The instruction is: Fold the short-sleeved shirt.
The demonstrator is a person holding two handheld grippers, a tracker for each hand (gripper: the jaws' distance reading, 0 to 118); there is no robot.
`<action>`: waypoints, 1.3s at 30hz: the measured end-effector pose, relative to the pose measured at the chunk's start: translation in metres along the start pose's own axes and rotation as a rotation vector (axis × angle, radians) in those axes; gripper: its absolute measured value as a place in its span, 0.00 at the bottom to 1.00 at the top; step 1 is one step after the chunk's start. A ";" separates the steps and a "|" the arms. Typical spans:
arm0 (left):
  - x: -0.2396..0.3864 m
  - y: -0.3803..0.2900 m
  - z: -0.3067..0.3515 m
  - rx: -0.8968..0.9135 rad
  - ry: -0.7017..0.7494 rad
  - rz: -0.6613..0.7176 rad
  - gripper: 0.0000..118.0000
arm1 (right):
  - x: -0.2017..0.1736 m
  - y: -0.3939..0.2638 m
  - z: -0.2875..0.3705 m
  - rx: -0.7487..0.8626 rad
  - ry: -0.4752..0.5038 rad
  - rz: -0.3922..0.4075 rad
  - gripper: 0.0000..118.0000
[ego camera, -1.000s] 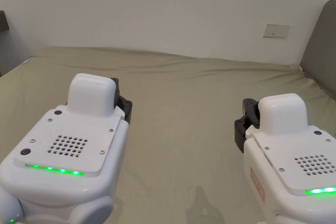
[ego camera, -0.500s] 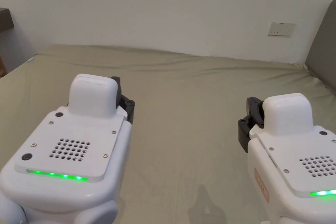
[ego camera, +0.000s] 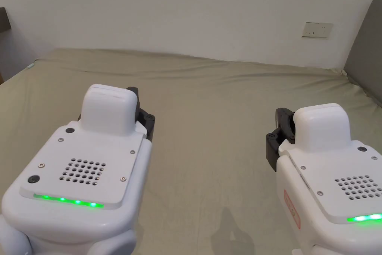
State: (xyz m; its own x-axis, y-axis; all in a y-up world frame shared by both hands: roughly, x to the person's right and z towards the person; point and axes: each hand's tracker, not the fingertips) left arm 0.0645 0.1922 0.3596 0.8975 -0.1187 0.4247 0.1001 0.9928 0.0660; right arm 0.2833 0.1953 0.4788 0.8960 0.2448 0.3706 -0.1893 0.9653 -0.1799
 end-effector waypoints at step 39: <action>0.000 -0.007 -0.009 -0.003 0.010 -0.004 1.00 | 0.013 0.024 -0.025 -0.325 -0.125 -0.239 0.94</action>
State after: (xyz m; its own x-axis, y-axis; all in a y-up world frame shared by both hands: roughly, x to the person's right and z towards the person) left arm 0.0675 0.1858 0.3504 0.9016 -0.1224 0.4150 0.1049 0.9924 0.0647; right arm 0.3005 0.2191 0.4564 0.8401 0.0460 0.5404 0.1724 0.9221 -0.3465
